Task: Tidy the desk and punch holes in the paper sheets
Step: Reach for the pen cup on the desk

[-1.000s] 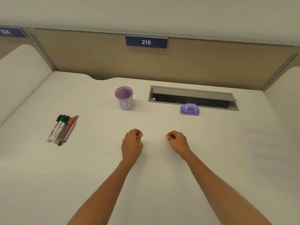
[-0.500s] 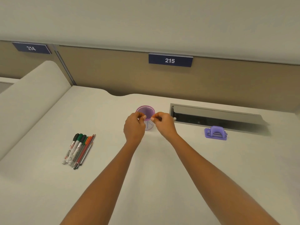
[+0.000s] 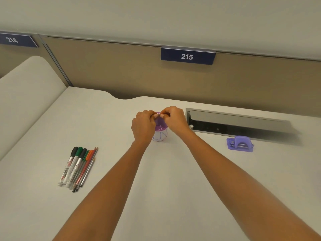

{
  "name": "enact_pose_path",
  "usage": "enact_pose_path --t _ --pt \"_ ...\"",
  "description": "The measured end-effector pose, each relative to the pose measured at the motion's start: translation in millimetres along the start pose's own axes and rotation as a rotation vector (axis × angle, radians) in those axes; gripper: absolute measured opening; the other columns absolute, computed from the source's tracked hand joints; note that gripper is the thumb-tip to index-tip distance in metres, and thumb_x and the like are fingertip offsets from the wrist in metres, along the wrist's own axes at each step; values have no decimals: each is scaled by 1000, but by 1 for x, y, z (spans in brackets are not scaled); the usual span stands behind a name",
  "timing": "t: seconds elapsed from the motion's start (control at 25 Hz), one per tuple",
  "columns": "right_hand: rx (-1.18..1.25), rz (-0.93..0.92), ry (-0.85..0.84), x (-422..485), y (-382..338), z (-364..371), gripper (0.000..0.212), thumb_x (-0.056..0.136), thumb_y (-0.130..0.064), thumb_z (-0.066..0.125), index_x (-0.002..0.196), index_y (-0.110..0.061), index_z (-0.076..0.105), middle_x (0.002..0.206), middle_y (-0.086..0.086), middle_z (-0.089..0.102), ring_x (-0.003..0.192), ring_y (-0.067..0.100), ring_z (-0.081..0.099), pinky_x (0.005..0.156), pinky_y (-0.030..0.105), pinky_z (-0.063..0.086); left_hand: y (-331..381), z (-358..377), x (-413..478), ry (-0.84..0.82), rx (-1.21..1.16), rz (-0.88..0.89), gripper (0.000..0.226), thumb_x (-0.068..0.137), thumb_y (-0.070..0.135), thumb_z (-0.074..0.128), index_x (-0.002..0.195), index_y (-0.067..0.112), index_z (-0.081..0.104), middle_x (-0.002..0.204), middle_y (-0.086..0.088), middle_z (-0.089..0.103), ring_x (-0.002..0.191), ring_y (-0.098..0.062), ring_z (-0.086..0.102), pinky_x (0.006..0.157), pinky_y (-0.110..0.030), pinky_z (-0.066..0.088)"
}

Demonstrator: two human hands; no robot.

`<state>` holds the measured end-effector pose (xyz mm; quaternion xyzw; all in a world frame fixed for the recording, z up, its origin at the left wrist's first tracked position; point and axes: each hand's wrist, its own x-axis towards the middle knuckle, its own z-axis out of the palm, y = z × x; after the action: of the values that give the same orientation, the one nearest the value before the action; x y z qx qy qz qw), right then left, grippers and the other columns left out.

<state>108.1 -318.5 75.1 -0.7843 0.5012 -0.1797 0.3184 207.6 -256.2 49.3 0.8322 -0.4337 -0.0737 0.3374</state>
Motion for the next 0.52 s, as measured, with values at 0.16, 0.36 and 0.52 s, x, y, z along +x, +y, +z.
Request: enact_pose_path --t 0.16,0.36,0.52 --pt "-36 -22 -27 1 2 1 25 97 -15 54 116 -6 67 118 16 67 109 29 61 84 27 48 -2 -2 -1 -14 34 39 28 97 22 45 109 17 70 105 -10 70 98 -27 58 70 -33 44" --pt "-49 -29 -34 0 1 -1 25 94 -17 58 115 -8 68 118 13 68 108 28 62 85 28 50 -5 -5 -2 -32 81 63 27 94 32 53 112 22 71 109 -3 70 103 -22 55 72 -28 39" --pt "-71 -35 -31 -2 0 0 25 92 -17 62 113 -8 70 116 12 69 106 28 63 84 28 50 -1 -9 -4 31 95 32 23 93 29 56 107 22 73 111 -1 69 105 -21 54 79 -29 38"
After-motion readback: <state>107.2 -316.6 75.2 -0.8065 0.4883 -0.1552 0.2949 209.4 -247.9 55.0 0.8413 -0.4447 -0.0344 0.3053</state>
